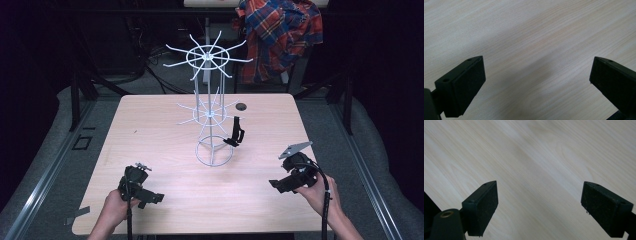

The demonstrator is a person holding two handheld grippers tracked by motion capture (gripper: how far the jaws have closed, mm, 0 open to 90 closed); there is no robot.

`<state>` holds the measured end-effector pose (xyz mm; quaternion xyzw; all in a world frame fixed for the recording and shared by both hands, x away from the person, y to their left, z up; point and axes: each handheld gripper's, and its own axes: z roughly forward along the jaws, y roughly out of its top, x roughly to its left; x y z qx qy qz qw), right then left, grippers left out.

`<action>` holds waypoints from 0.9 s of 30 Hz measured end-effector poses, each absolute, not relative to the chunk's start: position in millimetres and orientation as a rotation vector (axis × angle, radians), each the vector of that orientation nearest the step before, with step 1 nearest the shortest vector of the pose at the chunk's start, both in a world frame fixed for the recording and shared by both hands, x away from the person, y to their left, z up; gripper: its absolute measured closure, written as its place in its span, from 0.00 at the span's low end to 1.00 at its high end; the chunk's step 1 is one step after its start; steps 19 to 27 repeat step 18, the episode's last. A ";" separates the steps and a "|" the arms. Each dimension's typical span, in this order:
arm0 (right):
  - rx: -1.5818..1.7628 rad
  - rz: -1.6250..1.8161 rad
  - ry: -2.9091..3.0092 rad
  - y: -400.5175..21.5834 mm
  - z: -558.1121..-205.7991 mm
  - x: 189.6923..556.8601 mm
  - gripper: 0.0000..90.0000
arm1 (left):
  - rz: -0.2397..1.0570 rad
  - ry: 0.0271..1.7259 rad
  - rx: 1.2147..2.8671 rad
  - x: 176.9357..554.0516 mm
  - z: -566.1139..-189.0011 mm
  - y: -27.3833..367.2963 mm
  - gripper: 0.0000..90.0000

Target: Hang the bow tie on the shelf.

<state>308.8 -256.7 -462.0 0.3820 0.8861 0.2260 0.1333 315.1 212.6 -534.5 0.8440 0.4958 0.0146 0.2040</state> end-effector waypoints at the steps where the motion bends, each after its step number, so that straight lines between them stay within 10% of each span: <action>1: 1.116 0.641 2.578 -259.0 -465.5 307.5 0.13 | 0.040 1.383 2.354 315.1 -534.5 212.6 0.00; 27: 1.135 0.399 2.652 -271.8 -511.6 309.7 0.04 | 0.043 1.379 2.360 314.0 -533.5 212.7 0.00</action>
